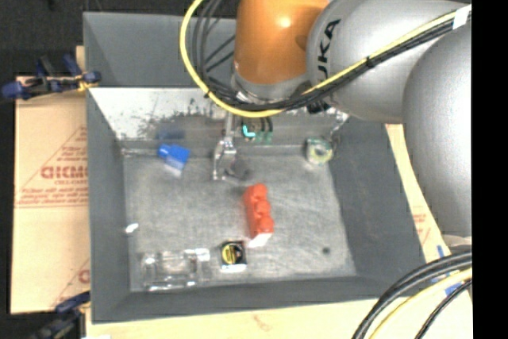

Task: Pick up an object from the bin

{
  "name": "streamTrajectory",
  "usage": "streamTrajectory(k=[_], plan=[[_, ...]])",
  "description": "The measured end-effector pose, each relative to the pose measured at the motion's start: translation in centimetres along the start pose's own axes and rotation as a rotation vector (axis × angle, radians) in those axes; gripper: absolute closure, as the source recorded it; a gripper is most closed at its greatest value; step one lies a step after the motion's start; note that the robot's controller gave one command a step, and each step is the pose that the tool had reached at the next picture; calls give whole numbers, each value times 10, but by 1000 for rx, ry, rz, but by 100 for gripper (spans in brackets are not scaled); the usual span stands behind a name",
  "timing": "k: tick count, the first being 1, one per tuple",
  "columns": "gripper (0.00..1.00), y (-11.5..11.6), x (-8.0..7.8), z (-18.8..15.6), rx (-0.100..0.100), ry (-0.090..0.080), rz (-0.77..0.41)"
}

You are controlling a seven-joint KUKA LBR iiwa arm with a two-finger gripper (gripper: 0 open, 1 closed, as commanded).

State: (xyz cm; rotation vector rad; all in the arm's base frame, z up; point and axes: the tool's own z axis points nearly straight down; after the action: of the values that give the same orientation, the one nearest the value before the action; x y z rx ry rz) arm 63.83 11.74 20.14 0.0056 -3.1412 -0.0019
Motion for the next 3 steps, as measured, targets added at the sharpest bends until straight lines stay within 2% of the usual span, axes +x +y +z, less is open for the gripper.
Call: streamTrajectory(k=[1, 2, 3], plan=[[0, -61, -10, 117, -2, -8, 319], [0, -55, -5, 100, -2, -6, 601], [0, -63, -3, 94, -1, -7, 749]])
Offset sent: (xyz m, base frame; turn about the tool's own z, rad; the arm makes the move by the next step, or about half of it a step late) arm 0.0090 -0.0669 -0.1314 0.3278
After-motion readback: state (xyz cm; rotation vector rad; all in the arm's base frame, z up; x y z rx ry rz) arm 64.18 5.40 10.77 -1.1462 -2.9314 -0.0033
